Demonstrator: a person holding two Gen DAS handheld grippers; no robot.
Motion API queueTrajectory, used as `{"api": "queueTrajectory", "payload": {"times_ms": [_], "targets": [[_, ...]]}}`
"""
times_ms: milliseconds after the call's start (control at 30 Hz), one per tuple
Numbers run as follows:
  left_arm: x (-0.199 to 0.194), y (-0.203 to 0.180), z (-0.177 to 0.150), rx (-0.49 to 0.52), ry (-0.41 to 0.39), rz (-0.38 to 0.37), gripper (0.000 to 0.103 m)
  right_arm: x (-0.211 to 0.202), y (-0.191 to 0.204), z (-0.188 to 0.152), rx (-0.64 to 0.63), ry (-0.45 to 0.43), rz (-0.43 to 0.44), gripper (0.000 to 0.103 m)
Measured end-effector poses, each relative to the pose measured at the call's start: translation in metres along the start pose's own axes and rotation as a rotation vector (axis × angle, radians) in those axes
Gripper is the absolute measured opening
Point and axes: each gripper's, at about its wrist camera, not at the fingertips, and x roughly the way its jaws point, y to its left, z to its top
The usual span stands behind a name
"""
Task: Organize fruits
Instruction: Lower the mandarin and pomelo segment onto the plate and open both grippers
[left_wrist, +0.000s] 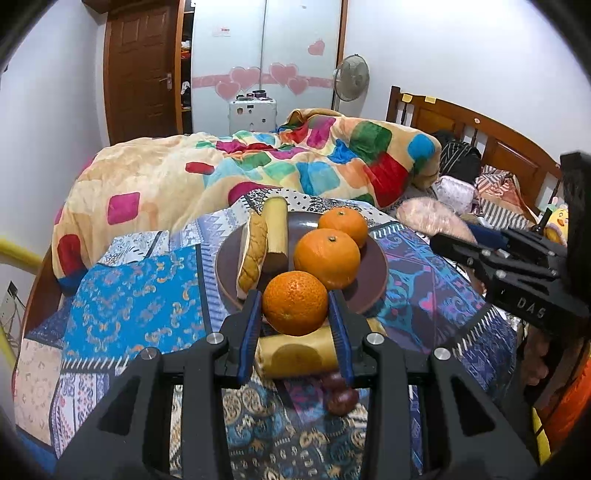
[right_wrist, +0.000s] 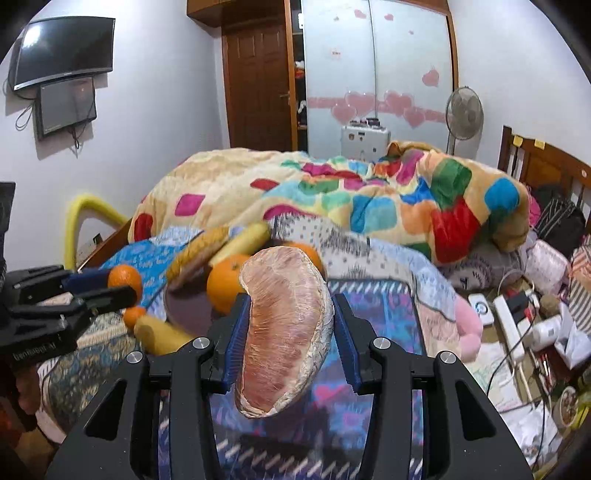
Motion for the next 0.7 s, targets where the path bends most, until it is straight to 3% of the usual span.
{"api": "queueTrajectory", "payload": {"times_ms": [200, 700], "targets": [[0.022, -0.001, 0.007, 0.020, 0.018, 0.018, 0.036, 0.019, -0.001, 0.017, 0.004, -0.007, 0.010, 0.041], [0.060, -0.002, 0.012, 0.055, 0.075, 0.052, 0.036, 0.076, 0.004, 0.020, -0.039, 0.116, 0.031, 0.042]]}}
